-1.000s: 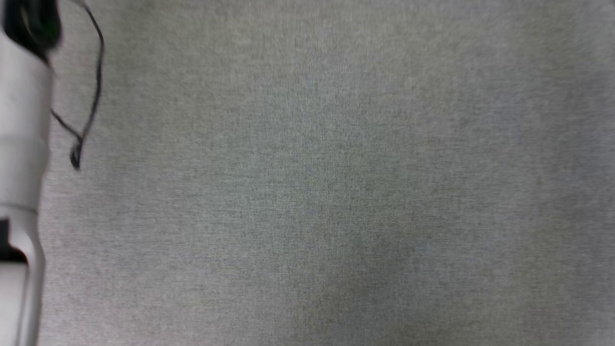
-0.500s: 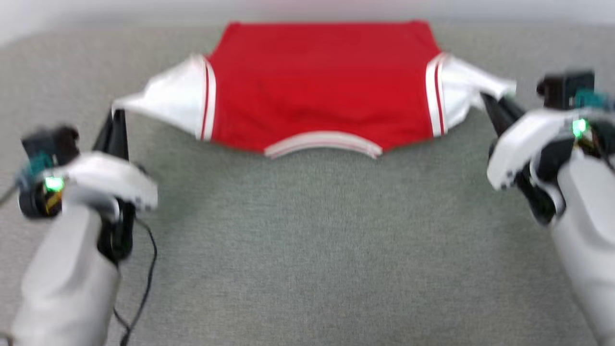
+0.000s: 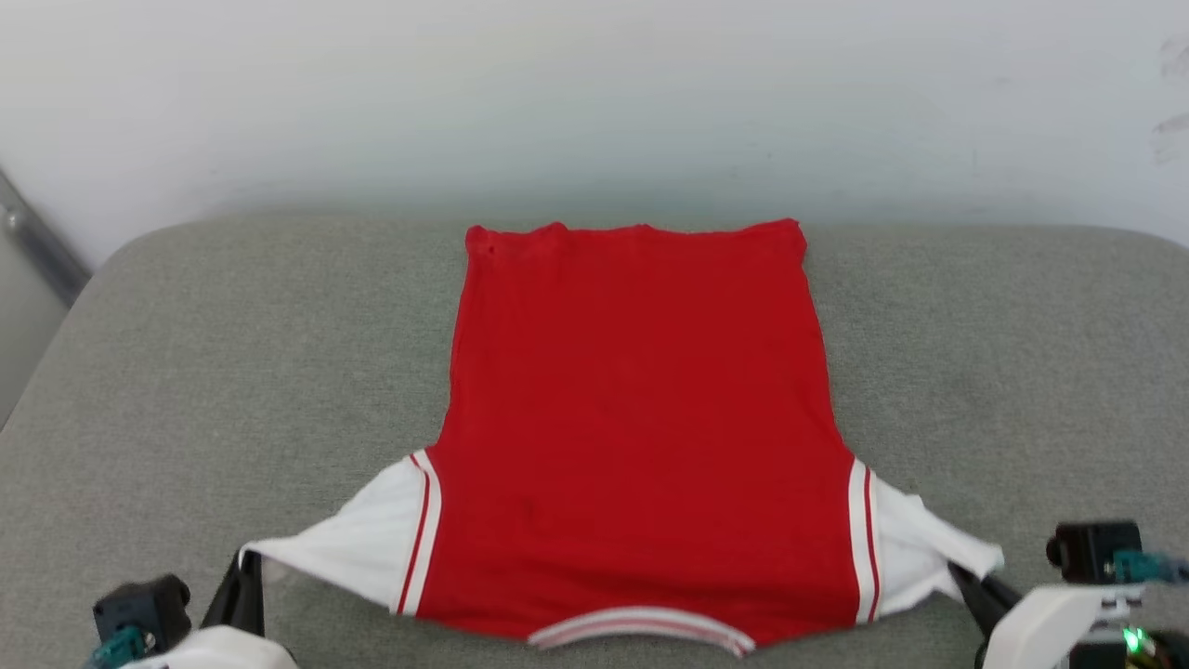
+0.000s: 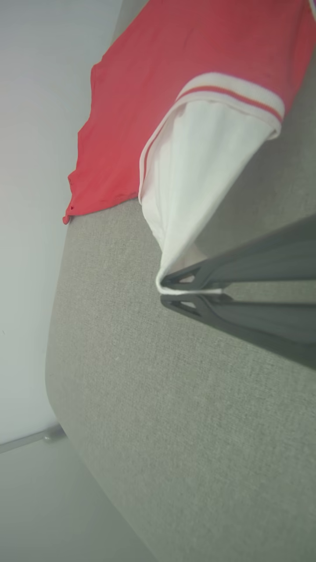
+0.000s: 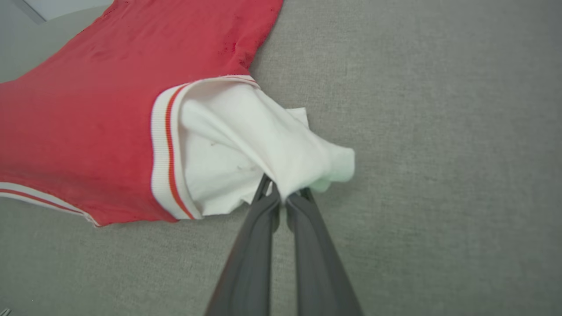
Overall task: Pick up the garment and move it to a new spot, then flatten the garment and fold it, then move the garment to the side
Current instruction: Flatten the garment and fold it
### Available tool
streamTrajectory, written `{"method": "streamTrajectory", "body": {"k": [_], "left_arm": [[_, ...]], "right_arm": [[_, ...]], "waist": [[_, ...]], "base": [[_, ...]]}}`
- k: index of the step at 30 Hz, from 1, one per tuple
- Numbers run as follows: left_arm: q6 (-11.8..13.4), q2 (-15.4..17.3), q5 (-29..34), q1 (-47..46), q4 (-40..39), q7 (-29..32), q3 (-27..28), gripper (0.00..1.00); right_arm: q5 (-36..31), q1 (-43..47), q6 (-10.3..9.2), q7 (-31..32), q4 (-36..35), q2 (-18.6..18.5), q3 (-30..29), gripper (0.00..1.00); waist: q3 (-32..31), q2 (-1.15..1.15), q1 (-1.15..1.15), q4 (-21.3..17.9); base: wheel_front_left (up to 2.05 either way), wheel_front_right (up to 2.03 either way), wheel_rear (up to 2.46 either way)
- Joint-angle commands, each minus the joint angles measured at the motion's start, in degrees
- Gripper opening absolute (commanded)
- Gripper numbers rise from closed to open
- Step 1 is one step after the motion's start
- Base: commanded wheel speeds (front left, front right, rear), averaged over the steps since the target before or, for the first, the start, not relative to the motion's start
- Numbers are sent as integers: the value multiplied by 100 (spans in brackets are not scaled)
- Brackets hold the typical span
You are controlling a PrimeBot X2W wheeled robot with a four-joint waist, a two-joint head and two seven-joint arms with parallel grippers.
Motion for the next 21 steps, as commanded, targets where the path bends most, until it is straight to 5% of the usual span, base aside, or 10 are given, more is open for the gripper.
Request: {"method": "streamTrajectory", "body": {"k": [1, 6, 7, 8, 9, 21], "left_arm": [[148, 53, -27, 321, -195, 97, 27, 0], [500, 116, -74, 1043, -784, 340, 12, 0], [538, 106, -98, 1137, -872, 368, 9, 0], [582, 102, -91, 1204, -951, 391, -8, 0], [611, 64, -108, 1241, -1037, 409, -21, 0], [653, 33, 89, 786, -1523, 467, -183, 0]], "right_arm": [[-74, 431, -9, 159, -269, 138, -188, 0], [-271, 1551, -9, 749, -1042, 528, -564, 0], [-255, 1701, -9, 858, -1114, 626, -625, 20], [-292, 1798, -9, 935, -1192, 673, -665, 68], [-295, 1845, -9, 1010, -1267, 712, -694, 100], [-302, 628, -7, 882, -1696, 801, -1395, 100]], "waist": [[-127, 0, 3, 43], [-164, 0, 3, 86], [-161, 0, 3, 88], [-155, 0, 3, 91], [-147, 0, 3, 99], [108, 0, 3, 171]], "base": [[0, 0, 0], [0, 0, 0], [0, 0, 0], [0, 0, 0], [0, 0, 0], [0, 0, 0]]}}
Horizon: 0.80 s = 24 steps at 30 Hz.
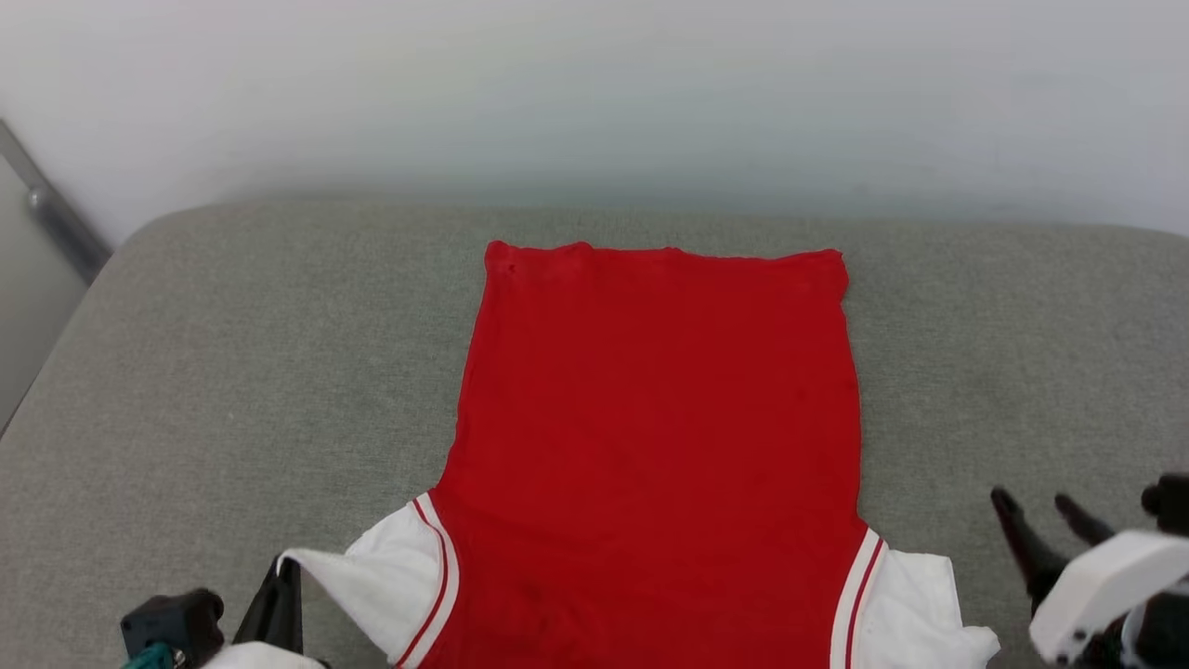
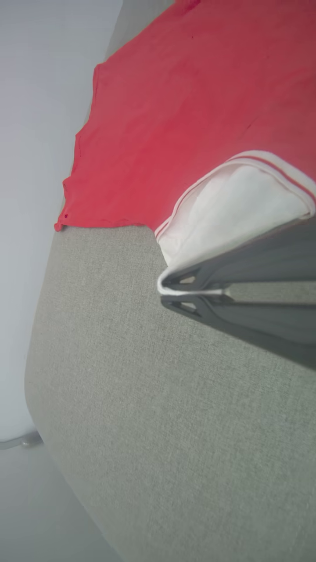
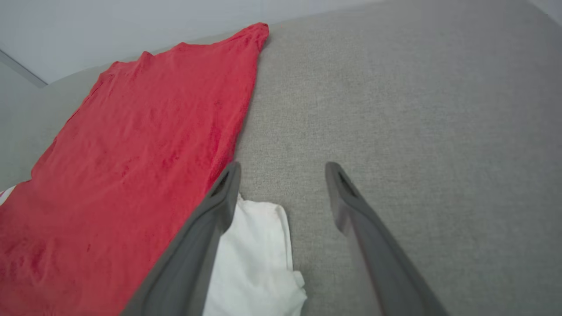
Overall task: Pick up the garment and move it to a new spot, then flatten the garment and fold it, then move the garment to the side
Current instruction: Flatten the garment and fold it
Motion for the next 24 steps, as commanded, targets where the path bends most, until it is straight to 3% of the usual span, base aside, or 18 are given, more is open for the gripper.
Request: {"method": "streamTrajectory", "body": {"k": [1, 8, 18, 24], "left_arm": [[-2, 13, 61, -140, -42, -8, 16, 0], [-203, -141, 200, -969, -181, -174, -98, 0], [-591, -466, 401, -2126, -160, -555, -330, 0], [-768, -636, 494, -2550, -166, -718, -461, 0]], "right_arm": [[-25, -261, -2, -23, 84, -76, -28, 100], [-120, -2379, -3, 143, 1288, -375, -55, 100], [-473, -5295, -3, 1159, 3241, -798, 324, 100], [-728, -6405, -3, 1787, 4062, -912, 305, 100]], "waist": [[177, 0, 1, 19], [1160, 0, 1, 312], [2457, 0, 1, 848], [2920, 0, 1, 1165]], "base": [[0, 0, 0], [0, 0, 0], [0, 0, 0], [0, 0, 0]]}}
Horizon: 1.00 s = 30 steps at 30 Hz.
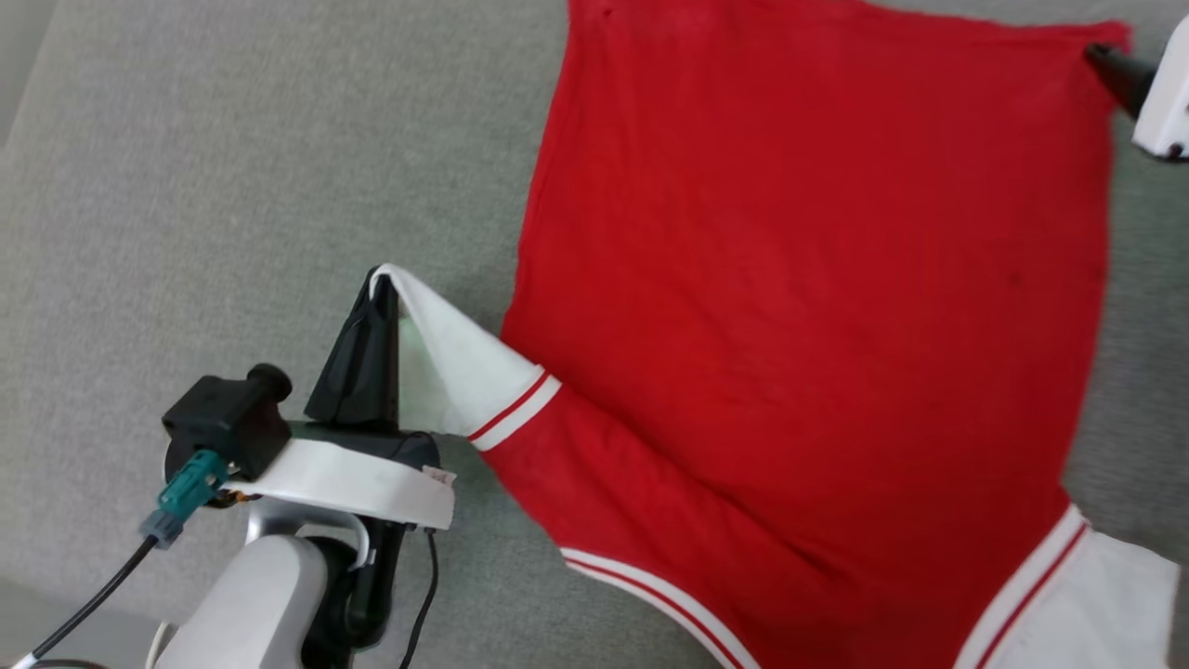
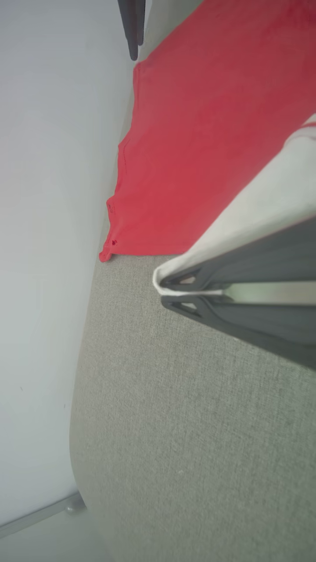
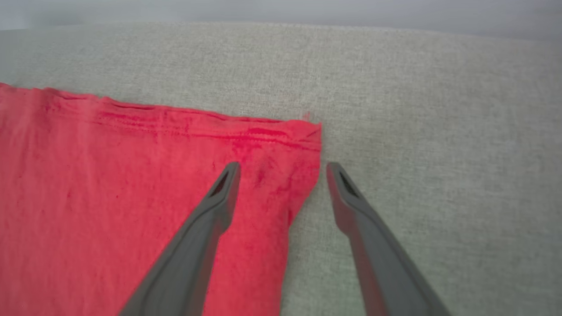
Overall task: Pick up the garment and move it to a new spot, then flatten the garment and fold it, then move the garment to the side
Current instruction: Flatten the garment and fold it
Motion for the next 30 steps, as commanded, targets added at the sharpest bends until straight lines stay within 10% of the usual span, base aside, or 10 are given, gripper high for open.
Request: {"method": "streamTrajectory", "body": {"k": [1, 10, 12, 13, 30], "left_arm": [[-39, -56, 48, -117, -14, -49, -35, 0], [-178, -169, 144, -354, 100, -208, -95, 0], [-193, -187, 148, -353, 118, -232, -106, 0], [-193, -187, 156, -353, 133, -230, -111, 0], [-21, 46, 28, 429, 736, 28, -195, 0]], "right_arm": [[-102, -136, -5, 58, 104, -107, -36, 100], [-929, -233, -8, 1187, 1236, 49, -760, 100], [-1086, -166, -8, 1343, 1337, 110, -924, 6], [-1149, -179, -8, 1351, 1329, 139, -986, 0], [-465, 137, -5, 1147, -20, -456, 486, 0]], "waist": [[328, 0, -2, 304], [484, 0, -2, 483], [448, 0, -2, 496], [429, 0, -2, 500], [-1122, 0, -2, 39]], "base": [[0, 0, 0], [0, 0, 0], [0, 0, 0], [0, 0, 0], [0, 0, 0]]}}
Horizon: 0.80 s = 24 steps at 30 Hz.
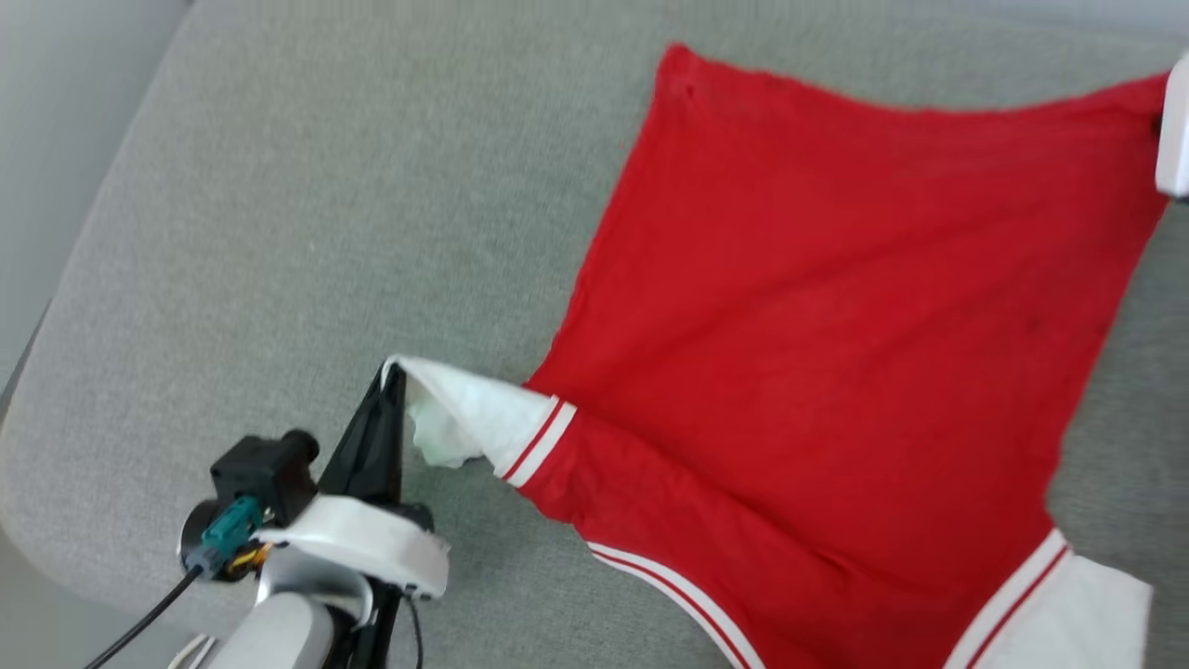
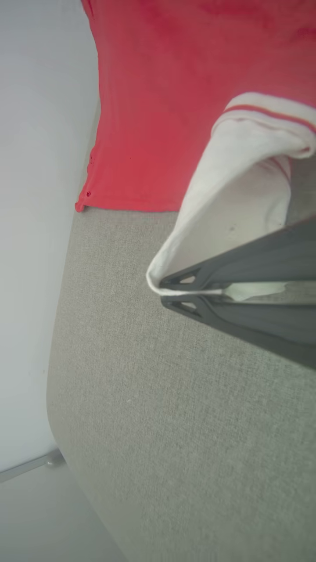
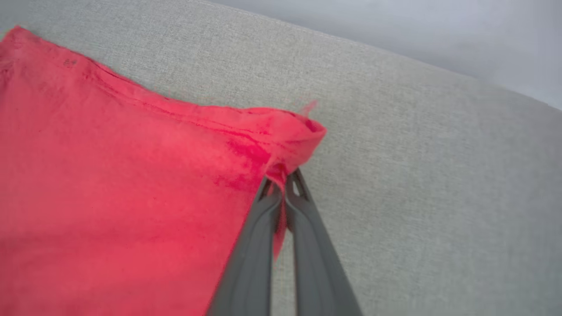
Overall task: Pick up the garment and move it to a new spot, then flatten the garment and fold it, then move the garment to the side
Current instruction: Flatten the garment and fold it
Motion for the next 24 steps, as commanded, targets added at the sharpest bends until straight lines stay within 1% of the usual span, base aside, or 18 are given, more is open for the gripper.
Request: {"method": "streamTrajectory", "body": {"k": [1, 3, 6, 9, 11, 12, 13, 17, 19, 22, 23, 24], "left_arm": [[56, 70, -33, 180, 43, 57, 14, 0], [124, 133, -85, 379, 54, 123, 44, 0], [267, 235, -163, 716, 80, 206, 130, 0], [406, 338, -234, 1013, 27, 300, 195, 0], [479, 387, -276, 1200, 0, 343, 242, 0], [479, 387, -276, 1200, 0, 343, 242, 0], [519, 415, -298, 1282, -29, 372, 253, 0], [624, 526, -348, 1527, -114, 473, 309, 0], [678, 564, -355, 1634, -173, 527, 319, 0], [747, 605, -374, 1681, -290, 594, 341, 0], [762, 627, -382, 1710, -317, 607, 351, 0], [785, 645, -385, 1731, -345, 625, 357, 0]], "right_arm": [[183, 334, -6, 78, -197, -174, 196, 0], [501, 739, -6, 192, -554, -332, 436, 0], [867, 1629, -6, 381, -1121, -579, 696, 0], [1188, 2629, -7, 623, -1763, -769, 693, 0], [1334, 3378, -7, 770, -2164, -798, 609, 0], [1334, 3378, -7, 770, -2164, -798, 609, 0], [1416, 3744, -6, 825, -2397, -805, 550, 0], [1636, 5223, -6, 1146, -2995, -587, 259, 0], [1662, 5875, -6, 1263, -3157, -445, 115, 0], [1700, 6544, -6, 1368, -3354, -143, -129, 0], [1735, 6685, -6, 1373, -3415, -27, -213, 9], [1737, 6780, -6, 1313, -3510, 66, -290, 93]], "waist": [[-605, 0, 0, -317], [-882, 0, 0, -445], [-1344, 0, 0, -666], [-1655, 0, 0, -857], [-1837, 0, 0, -981], [-1837, 0, 0, -981], [-1889, 0, 0, -1028], [-2088, 0, 0, -1211], [-2130, 0, 0, -1279], [-2134, 0, 0, -1351], [-2128, 0, 0, -1381], [-2121, 0, 0, -1410]], "base": [[0, 0, 0], [0, 0, 0], [0, 0, 0], [0, 0, 0], [0, 0, 0], [0, 0, 0], [0, 0, 0], [0, 0, 0], [0, 0, 0], [0, 0, 0], [0, 0, 0], [0, 0, 0]]}}
